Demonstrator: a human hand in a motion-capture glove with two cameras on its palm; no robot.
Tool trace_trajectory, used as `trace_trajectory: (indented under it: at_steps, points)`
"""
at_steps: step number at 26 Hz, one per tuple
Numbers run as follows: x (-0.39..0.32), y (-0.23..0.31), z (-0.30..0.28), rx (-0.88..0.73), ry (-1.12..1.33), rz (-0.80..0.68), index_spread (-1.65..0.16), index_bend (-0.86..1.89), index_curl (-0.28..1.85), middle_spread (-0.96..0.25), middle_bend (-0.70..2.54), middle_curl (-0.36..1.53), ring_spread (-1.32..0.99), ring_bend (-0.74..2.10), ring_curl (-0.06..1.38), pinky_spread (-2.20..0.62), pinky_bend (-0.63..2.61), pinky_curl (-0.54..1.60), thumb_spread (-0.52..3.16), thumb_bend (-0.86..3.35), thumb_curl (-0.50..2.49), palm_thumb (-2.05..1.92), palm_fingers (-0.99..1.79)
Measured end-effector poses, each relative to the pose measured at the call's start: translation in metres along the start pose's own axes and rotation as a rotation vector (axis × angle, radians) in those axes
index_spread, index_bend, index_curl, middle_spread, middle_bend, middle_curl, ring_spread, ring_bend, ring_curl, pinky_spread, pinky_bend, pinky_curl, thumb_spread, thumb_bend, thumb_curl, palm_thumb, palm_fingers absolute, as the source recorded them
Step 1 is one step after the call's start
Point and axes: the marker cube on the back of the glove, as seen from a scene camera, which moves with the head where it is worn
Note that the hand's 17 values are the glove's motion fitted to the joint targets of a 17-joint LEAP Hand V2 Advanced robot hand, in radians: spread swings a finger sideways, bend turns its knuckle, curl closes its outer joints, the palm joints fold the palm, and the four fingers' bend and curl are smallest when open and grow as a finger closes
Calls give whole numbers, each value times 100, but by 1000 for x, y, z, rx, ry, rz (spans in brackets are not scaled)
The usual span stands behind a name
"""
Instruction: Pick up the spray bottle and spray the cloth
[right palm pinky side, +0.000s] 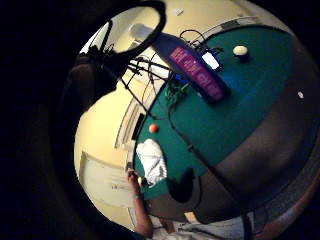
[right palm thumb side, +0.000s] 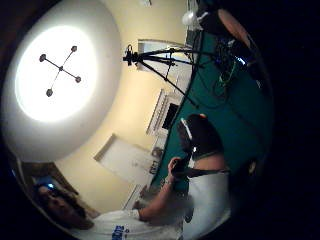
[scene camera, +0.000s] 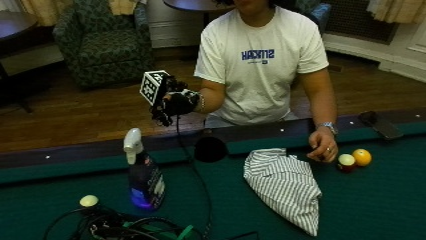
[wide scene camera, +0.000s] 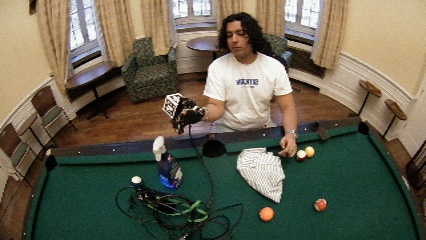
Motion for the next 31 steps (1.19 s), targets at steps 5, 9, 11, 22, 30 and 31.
trace_trajectory:
  at_steps: [5,9,11,22,30,31]
  points:
    - [8,3,-2,139,-23,44,-34,15,23,-15,27,38,-13,63,35,-11,57,38,98,9,42,87,122]
    - [13,5,0,172,-47,46,-33,24,30,-17,44,46,-17,71,43,-9,71,47,85,10,48,95,138]
    - [16,6,0,190,-71,46,-32,37,35,-18,52,50,-18,76,46,-9,73,50,84,8,50,93,145]
    - [26,8,4,155,-75,59,-29,78,54,-22,86,69,-22,104,61,-11,90,65,69,5,60,93,134]
    - [39,3,11,109,111,87,-26,56,54,-20,79,69,-20,103,63,-18,90,65,84,-4,60,78,98]
    - [40,1,13,100,128,91,-26,53,54,-19,74,67,-20,99,61,-19,86,64,89,-5,58,75,87]
